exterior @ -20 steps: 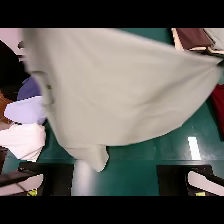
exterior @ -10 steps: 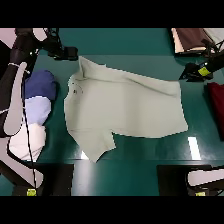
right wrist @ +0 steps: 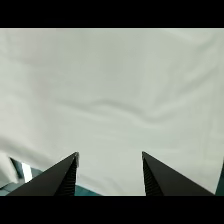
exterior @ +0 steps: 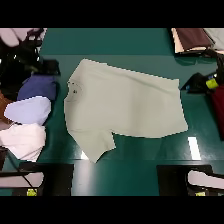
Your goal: Fold the shirts.
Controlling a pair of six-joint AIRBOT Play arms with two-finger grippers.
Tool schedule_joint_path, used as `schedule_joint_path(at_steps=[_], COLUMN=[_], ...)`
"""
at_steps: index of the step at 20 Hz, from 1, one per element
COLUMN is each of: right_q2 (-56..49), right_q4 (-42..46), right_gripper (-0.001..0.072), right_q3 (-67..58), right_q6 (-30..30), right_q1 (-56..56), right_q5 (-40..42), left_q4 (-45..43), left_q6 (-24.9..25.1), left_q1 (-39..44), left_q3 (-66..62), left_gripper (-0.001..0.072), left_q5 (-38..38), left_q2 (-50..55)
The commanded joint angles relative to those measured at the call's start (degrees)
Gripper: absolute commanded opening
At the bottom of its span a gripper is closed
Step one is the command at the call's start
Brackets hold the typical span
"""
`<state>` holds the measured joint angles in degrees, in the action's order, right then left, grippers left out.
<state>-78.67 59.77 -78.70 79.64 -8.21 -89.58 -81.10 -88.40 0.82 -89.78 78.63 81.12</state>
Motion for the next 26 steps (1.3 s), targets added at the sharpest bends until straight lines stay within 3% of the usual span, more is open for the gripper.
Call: schedule_joint_path(at_steps=[1, 4, 8, 13, 19, 20, 21, 22, 26], right_q2=[9.75, 16.13, 20.87, 23.02, 23.19, 23.19, 23.19, 23.17, 22.27], right_q4=[-3.28, -3.26, -3.26, -3.28, -3.08, -2.36, -0.74, 1.9, 12.63], right_gripper=[0.0449, 0.0449, 0.0449, 0.0449, 0.0448, 0.0449, 0.0449, 0.0449, 0.0449], right_q3=[13.4, 19.85, 23.54, 23.54, 23.54, 23.54, 23.54, 23.56, 23.87], right_q6=[-1.81, -1.79, -1.79, -1.77, -1.75, -1.75, -1.75, -1.7, 0.44], right_q1=[-3.26, -3.89, -3.89, -3.89, -3.89, -3.89, -3.89, -3.91, -4.37], right_q5=[1.2, 2.78, 4.35, 4.57, 4.55, 4.52, 4.55, 4.5, 3.04], left_q4=[-0.76, 1.99, 10.38, 21.35, 23.28, 23.21, 23.21, 23.04, 22.8], left_q6=[-0.33, -2.75, -2.6, 2.36, 0.33, -0.2, -0.09, -0.07, 0.46], left_q1=[-1.46, -1.46, -1.44, -0.76, 5.38, 5.38, 5.38, 5.38, 5.38], left_q3=[23.61, 42.32, 55.67, 61.11, 62.38, 62.38, 62.38, 62.14, 58.97], left_gripper=[0.0545, 0.0545, 0.0545, 0.0544, 0.0541, 0.0405, 0.0165, 0.0026, 0.0021], left_q5=[-4.22, -7.13, -9.86, -19.28, -26.77, -26.8, -26.8, -26.71, -24.76], left_q2=[-14.36, -24.06, -27.36, -27.3, -27.19, -27.19, -27.19, -27.21, -27.21])
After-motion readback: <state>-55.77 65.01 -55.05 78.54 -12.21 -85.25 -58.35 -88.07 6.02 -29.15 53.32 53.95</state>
